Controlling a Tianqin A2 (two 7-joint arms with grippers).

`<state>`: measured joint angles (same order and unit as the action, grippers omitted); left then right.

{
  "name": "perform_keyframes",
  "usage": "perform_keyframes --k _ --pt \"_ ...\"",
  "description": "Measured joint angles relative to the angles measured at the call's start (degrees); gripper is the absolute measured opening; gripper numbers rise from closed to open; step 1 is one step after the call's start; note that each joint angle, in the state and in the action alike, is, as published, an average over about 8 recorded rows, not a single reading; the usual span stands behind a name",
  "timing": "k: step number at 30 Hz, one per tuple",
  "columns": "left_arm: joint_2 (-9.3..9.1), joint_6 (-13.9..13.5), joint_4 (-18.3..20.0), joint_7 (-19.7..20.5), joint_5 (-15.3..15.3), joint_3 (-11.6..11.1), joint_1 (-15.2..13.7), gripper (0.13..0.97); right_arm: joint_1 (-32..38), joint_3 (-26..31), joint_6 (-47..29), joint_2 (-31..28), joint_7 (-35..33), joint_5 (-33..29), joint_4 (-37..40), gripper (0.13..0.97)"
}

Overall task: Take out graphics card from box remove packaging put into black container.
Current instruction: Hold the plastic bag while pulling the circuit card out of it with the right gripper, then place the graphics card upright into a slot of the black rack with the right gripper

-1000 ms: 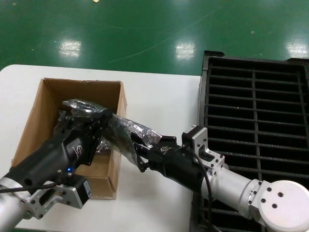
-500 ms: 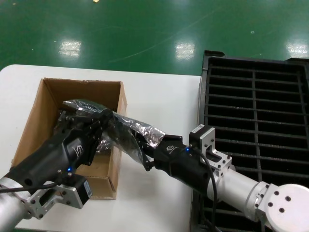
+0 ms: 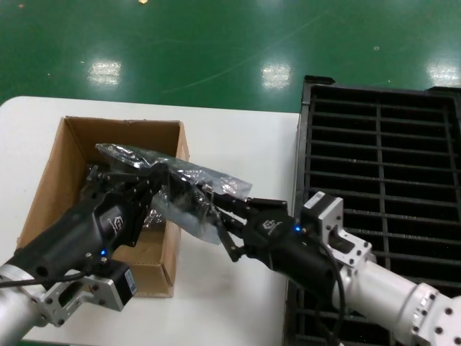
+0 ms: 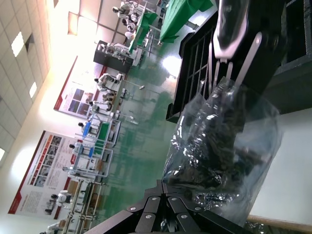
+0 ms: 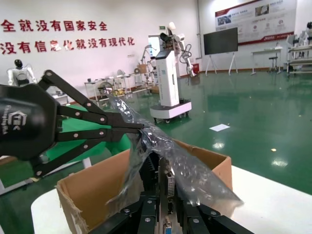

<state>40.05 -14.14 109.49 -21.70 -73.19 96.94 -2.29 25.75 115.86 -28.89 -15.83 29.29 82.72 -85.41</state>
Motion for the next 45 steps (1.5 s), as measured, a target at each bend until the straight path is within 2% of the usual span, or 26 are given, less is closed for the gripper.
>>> perform_keyframes --k 27,35,45 --pt "0.00 0.00 0.00 0.00 0.00 0.00 0.00 0.140 -10.99 -10.49 -0.35 -13.90 2.15 -3.07 -17.76 0.185" --pt "0.00 0.00 0.00 0.00 0.00 0.00 0.00 0.140 -13.94 -15.34 -2.08 -20.97 2.69 -1.63 -22.33 0.185" --pt "0.00 0.00 0.00 0.00 0.00 0.00 0.00 0.140 -19.05 -23.60 -4.49 -31.40 6.54 0.45 -27.38 0.185"
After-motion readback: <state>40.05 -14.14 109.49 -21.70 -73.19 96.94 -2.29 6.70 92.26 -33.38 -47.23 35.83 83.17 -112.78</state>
